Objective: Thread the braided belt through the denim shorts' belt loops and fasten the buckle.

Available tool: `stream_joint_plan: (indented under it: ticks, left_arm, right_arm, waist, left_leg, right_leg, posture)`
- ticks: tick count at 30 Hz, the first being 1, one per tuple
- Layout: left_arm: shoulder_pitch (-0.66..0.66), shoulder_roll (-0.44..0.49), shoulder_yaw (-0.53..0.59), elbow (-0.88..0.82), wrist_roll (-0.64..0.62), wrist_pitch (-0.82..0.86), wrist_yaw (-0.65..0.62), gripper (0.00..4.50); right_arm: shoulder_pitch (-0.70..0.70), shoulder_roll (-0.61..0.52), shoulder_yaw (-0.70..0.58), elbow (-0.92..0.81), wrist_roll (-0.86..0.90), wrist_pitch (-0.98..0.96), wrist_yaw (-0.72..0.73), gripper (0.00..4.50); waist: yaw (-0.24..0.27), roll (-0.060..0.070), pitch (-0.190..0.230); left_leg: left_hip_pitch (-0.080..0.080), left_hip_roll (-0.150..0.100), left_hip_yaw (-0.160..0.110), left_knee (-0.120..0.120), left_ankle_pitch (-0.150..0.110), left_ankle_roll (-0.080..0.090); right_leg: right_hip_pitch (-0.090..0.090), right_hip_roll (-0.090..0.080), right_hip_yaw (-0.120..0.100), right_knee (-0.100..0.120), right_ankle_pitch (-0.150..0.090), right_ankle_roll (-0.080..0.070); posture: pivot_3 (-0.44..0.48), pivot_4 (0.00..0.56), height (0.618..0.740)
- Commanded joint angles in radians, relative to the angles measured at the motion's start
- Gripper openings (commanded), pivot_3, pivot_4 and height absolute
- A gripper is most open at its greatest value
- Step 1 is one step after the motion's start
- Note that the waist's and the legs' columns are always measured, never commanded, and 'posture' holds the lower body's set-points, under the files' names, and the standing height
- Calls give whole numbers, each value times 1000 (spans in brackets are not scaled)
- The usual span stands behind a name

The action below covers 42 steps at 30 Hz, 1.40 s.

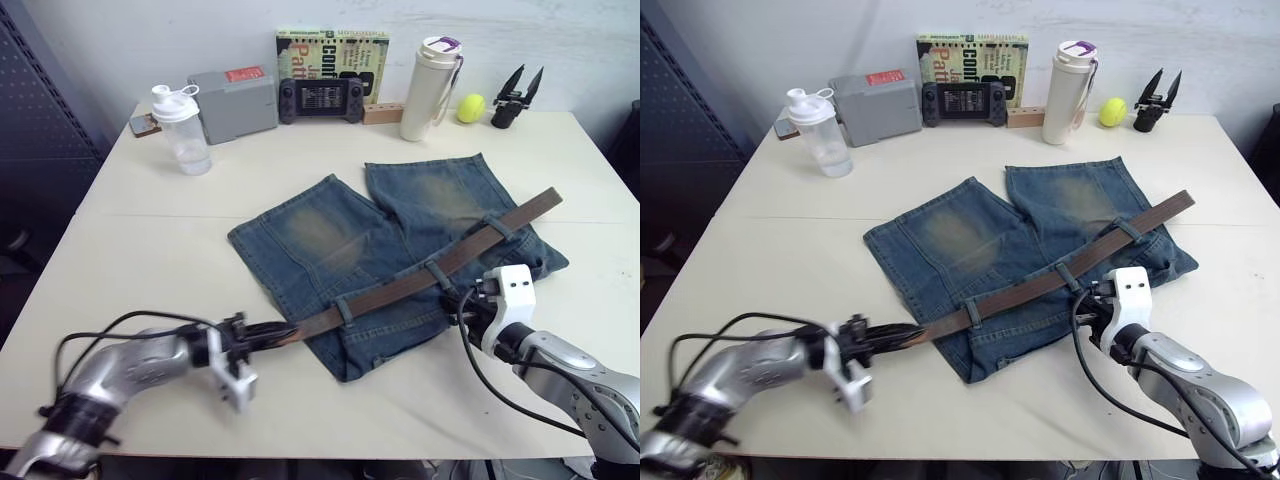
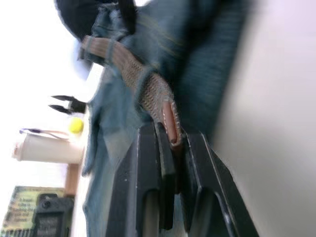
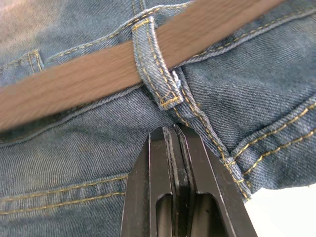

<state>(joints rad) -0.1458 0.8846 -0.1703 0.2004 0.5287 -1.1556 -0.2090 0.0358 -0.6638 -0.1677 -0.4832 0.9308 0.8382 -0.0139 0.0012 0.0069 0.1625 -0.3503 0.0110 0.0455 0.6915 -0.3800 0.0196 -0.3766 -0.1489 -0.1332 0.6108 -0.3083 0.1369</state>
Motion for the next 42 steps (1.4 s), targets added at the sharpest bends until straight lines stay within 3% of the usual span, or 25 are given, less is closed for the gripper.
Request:
stream_joint_plan:
  ticks: [1, 5, 7, 9, 14, 16, 19, 23, 26, 31, 34, 36, 40, 41, 42]
  left_arm:
    - [132, 171, 100, 205, 67, -184, 72, 0]
    - [172, 262, 157, 414, 142, -290, 161, 0]
    - [192, 325, 161, 525, 259, -280, 258, 0]
    - [215, 399, 122, 578, 422, -236, 403, 0]
    - [194, 449, 20, 659, 561, -158, 656, 0]
    - [192, 473, -41, 676, 624, -135, 746, 957]
    - [181, 498, -120, 690, 681, -109, 850, 1987]
    - [145, 505, -154, 676, 652, -140, 906, 3385]
    - [102, 497, -128, 644, 518, -249, 862, 4425]
    - [74, 510, -100, 414, 264, -324, 684, 4425]
    - [103, 543, -166, 192, -16, -252, 529, 4500]
    - [133, 565, -199, 60, -163, -186, 435, 4500]
    - [185, 584, -261, -192, -453, 10, 225, 4500]
    - [192, 579, -282, -266, -526, 70, 167, 4500]
    - [192, 563, -300, -335, -596, 145, 109, 4500]
  right_arm:
    - [4, 43, 16, 20, -31, 55, -14, 94]
    - [-7, 74, 14, 13, -46, 75, -8, 94]
    - [-15, 83, 19, 10, -56, 86, 0, 94]
    - [-26, 94, 22, 12, -62, 94, 5, 94]
    - [-50, 120, 19, 18, -78, 114, 16, 94]
    - [-59, 120, 19, 23, -92, 123, 25, 0]
    - [-71, 131, 16, 30, -100, 130, 32, 0]
    - [-76, 146, 14, 28, -113, 142, 38, 0]
    - [-82, 145, 12, 33, -122, 147, 49, 0]
    - [-107, 141, -11, 41, -128, 155, 71, 0]
    - [-130, 163, -57, 35, -84, 173, 77, 908]
    - [-146, 179, -98, 26, -32, 196, 80, 1847]
    - [-171, 178, -196, 15, 111, 246, 83, 3736]
    - [-173, 155, -225, 7, 157, 262, 101, 4398]
    - [-176, 124, -253, 2, 204, 280, 120, 4398]
  waist:
    - [-7, 0, -1]
    - [-8, -1, -1]
    - [-8, -2, -2]
    - [-13, -5, -3]
    - [-29, 2, -9]
    - [-29, 4, -11]
    - [-30, 8, -15]
    - [-30, 17, -23]
    - [-29, 19, -24]
    - [-28, 3, -21]
    - [-29, -7, -14]
    - [-35, -11, -12]
    - [-29, -4, -3]
    - [-28, -2, -1]
    - [-27, 1, 2]
  left_leg:
    - [0, 1, 0, -1, 0, -1]
    - [8, 1, 6, -7, -1, -1]
    - [13, 2, 11, -11, -2, 1]
    - [14, 3, 13, -11, -3, 1]
    - [17, 4, 16, -13, -5, 2]
    - [17, 4, 18, -14, -5, 2]
    - [18, 5, 18, -14, -5, 2]
    - [31, 4, 28, -27, -5, 2]
    - [32, 4, 31, -28, -5, 2]
    - [31, 3, 31, -26, -6, 2]
    - [27, 2, 31, -22, -6, 3]
    - [25, 3, 28, -20, -7, 2]
    - [14, 2, 23, -9, -11, 4]
    - [14, 1, 23, -8, -11, 6]
    - [14, 0, 23, -8, -11, 6]
  right_leg:
    - [0, 1, 0, -1, 0, -1]
    - [1, 0, 0, 0, -1, -1]
    - [2, 0, 0, 0, -1, -1]
    - [1, 0, 0, 1, -1, -2]
    - [1, -1, 0, 2, -1, -2]
    - [0, -1, 0, 2, -1, -2]
    - [0, -1, 0, 3, -2, -4]
    - [3, -3, 1, 4, -2, -4]
    - [1, -4, 1, 5, -3, -5]
    - [0, -8, -1, 6, -3, -6]
    - [-1, -17, -3, 5, -3, -6]
    - [-1, -17, -3, 3, -2, -6]
    - [-2, -14, -5, 1, -1, -4]
    - [-1, -14, -5, 0, 0, -3]
    - [-1, -14, -5, 0, 0, -3]
  posture:
    - [0, 150, 731]
    - [0, 150, 731]
    - [0, 150, 731]
    - [0, 150, 731]
    - [0, 150, 731]
    - [0, 150, 731]
    - [0, 150, 731]
    - [0, 150, 731]
    - [0, 150, 731]
    - [0, 150, 731]
    - [0, 150, 731]
    - [0, 150, 731]
    - [0, 150, 731]
    - [0, 150, 731]
    - [0, 150, 731]
